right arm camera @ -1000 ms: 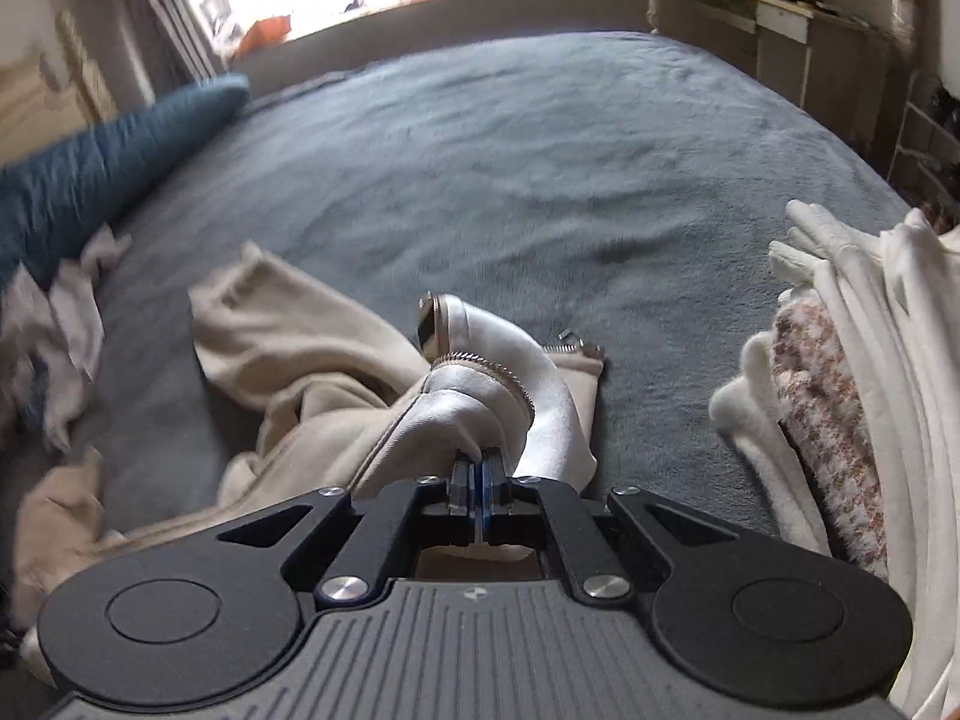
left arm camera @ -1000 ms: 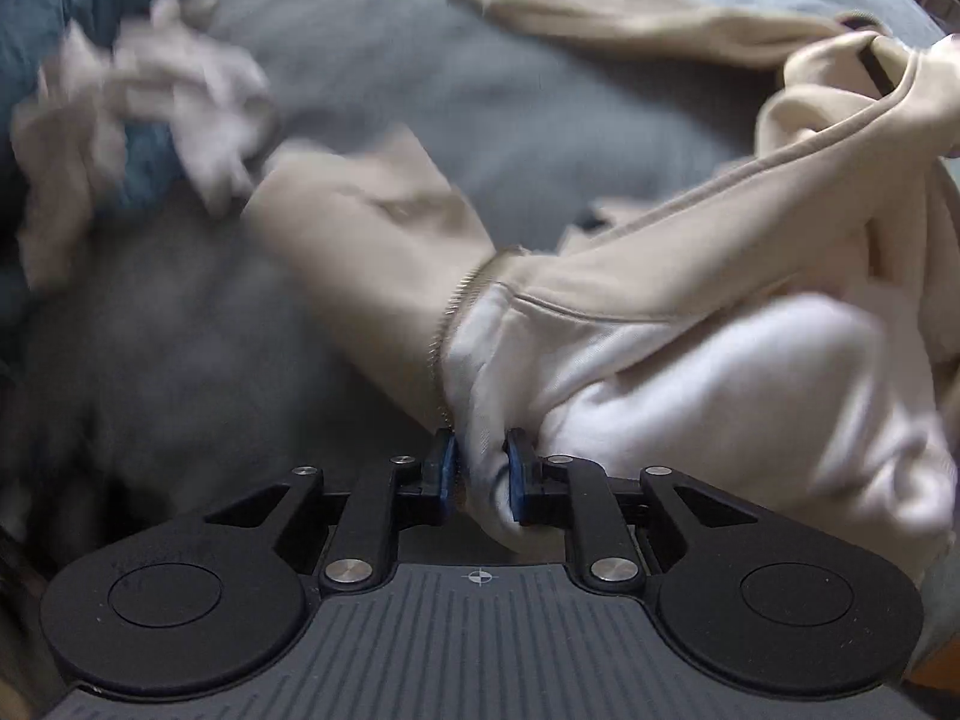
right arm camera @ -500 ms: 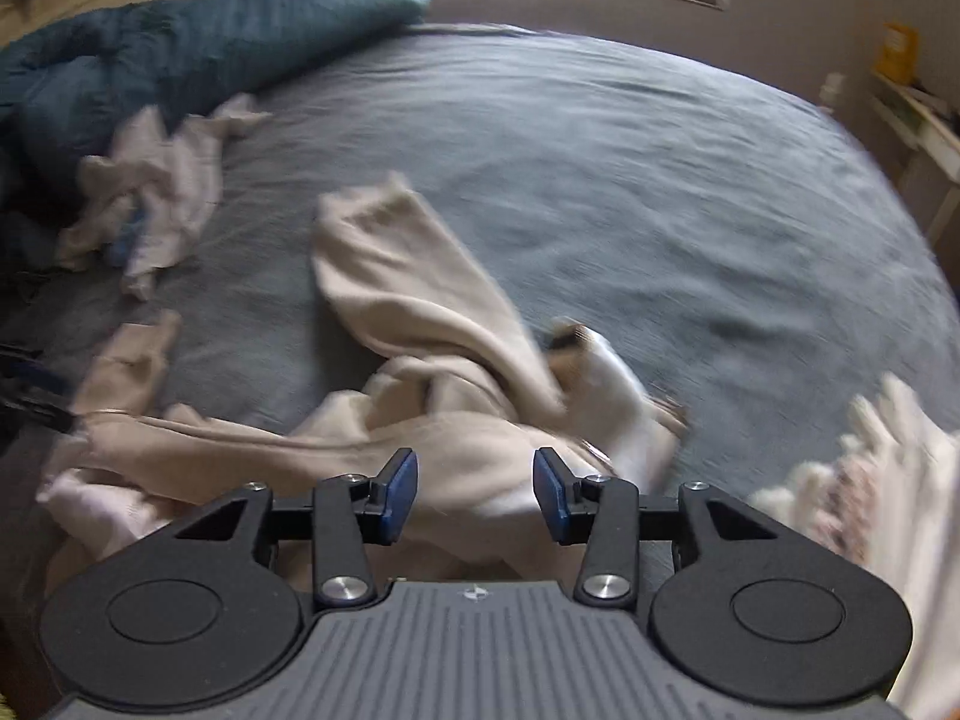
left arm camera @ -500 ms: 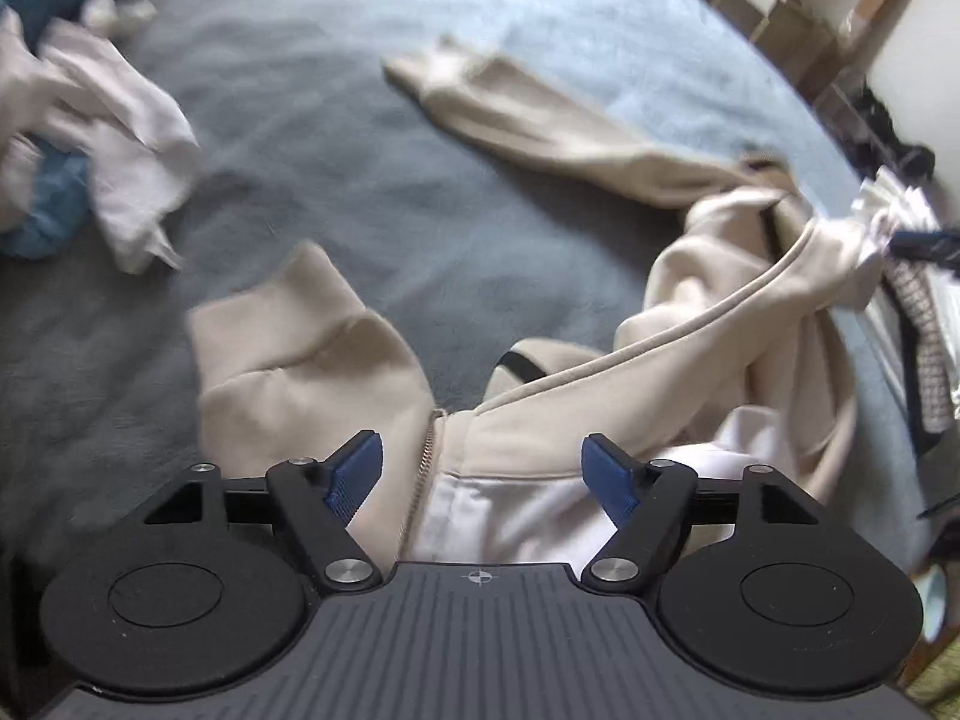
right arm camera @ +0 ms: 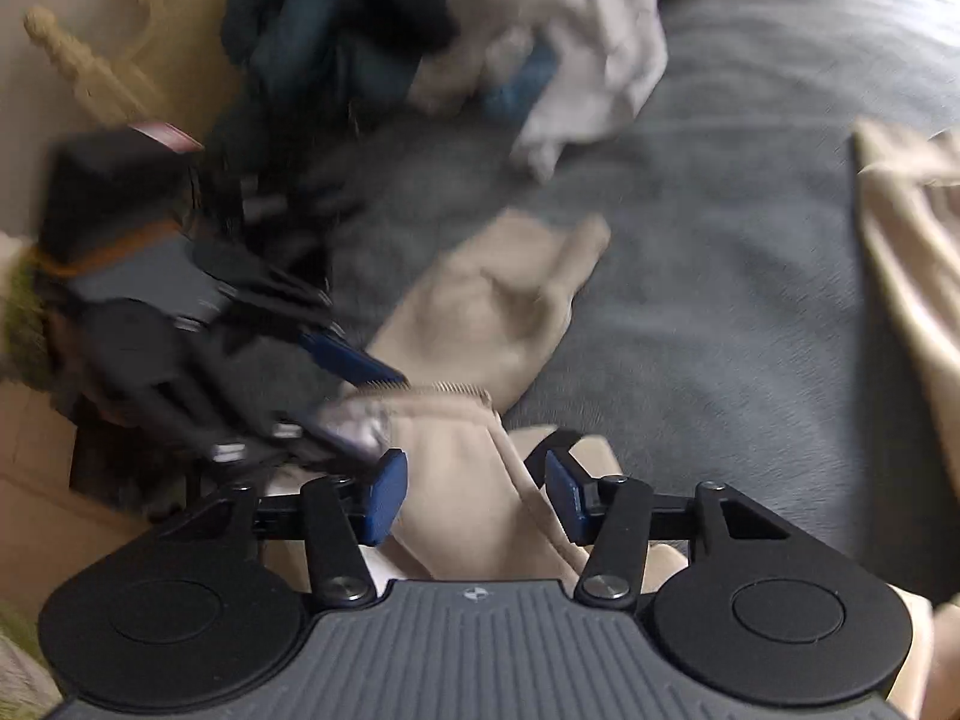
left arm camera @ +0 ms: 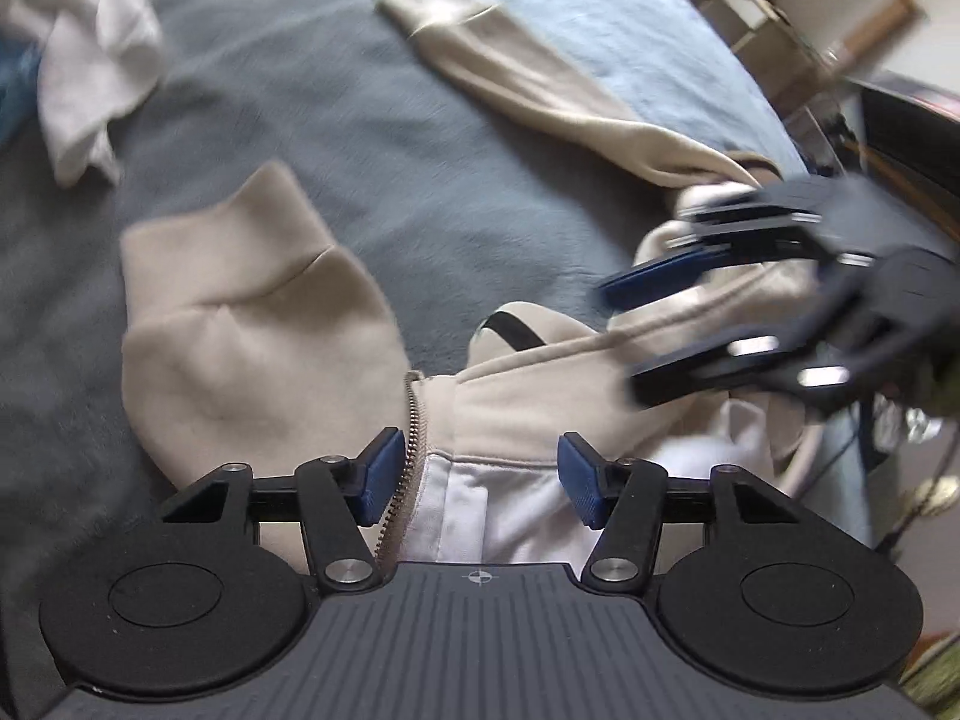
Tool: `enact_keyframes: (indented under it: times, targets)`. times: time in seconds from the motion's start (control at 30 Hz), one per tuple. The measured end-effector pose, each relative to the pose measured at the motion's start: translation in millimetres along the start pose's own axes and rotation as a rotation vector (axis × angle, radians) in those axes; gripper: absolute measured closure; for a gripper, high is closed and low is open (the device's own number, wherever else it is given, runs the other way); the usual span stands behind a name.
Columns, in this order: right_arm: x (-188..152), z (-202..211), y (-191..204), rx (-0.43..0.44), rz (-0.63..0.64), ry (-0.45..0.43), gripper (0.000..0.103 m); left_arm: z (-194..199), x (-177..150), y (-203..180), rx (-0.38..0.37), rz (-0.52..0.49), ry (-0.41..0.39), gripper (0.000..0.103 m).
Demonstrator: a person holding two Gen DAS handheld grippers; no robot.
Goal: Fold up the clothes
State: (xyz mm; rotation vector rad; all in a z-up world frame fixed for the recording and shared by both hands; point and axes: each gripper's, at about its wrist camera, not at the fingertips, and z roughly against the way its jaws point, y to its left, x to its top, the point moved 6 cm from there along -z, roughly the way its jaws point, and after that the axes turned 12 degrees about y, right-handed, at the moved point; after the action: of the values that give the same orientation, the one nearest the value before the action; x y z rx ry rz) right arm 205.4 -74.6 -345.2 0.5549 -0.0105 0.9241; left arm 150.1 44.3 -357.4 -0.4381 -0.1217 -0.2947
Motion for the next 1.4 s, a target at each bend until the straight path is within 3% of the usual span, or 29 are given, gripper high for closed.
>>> enact_keyframes:
  times: [0.1,0.13,0.17,0.23,0.37,0.47,0.67,0.77,0.87,1.03,1.13,1.27,1.37,1.4]
  targets:
    - [-3.6,-10.9,-1.8,0.011,-0.002,0.066,0.049,4.5,-9.0,-10.5,0.008,-0.056,-0.034,0.048]
    - [-5.1,-9.6,1.5,0.024,0.011,0.07,0.06,5.7,-12.1,-13.7,0.008,-0.071,-0.043,0.048]
    - [-6.6,-6.3,6.9,0.032,0.038,0.066,0.08,7.6,-14.7,-16.5,0.006,-0.085,-0.051,0.048]
    - [-10.6,2.8,18.5,0.031,0.093,0.058,0.096,13.7,-19.1,-19.2,-0.001,-0.106,-0.065,0.048]
    - [-25.1,27.8,46.0,0.018,0.213,0.028,0.097,23.6,-22.7,-14.5,0.001,-0.122,-0.071,0.047]
    - [-32.0,41.5,68.8,0.018,0.313,0.007,0.097,26.3,-22.6,-15.3,-0.001,-0.194,-0.062,0.045]
    - [-41.1,40.0,92.1,-0.023,0.502,0.055,0.097,14.1,-17.4,-34.6,0.019,-0.504,-0.012,0.042]
    - [-37.7,41.5,92.2,-0.029,0.501,0.019,0.097,6.5,-20.1,-45.1,0.026,-0.643,0.019,0.049]
    - [-38.5,45.9,90.7,-0.055,0.431,-0.023,0.097,1.4,-21.5,-53.2,0.052,-0.701,0.034,0.052]
    - [-57.3,65.2,86.2,-0.12,0.209,-0.126,0.095,-3.3,-15.8,-53.6,0.099,-0.548,0.052,0.064]
    - [-80.7,98.9,64.9,-0.213,0.008,-0.234,0.082,-3.0,-14.0,-50.4,0.103,-0.404,0.05,0.067]
    - [-131.5,153.4,6.8,-0.44,-0.288,-0.316,0.049,-0.4,-11.6,-44.5,0.107,-0.23,0.031,0.068]
    - [-173.8,184.2,-43.1,-0.599,-0.467,-0.307,0.044,2.7,-8.8,-41.1,0.13,-0.128,0.005,0.068]
    - [-184.1,189.0,-57.3,-0.613,-0.497,-0.295,0.043,3.8,-8.0,-39.9,0.141,-0.094,-0.008,0.069]
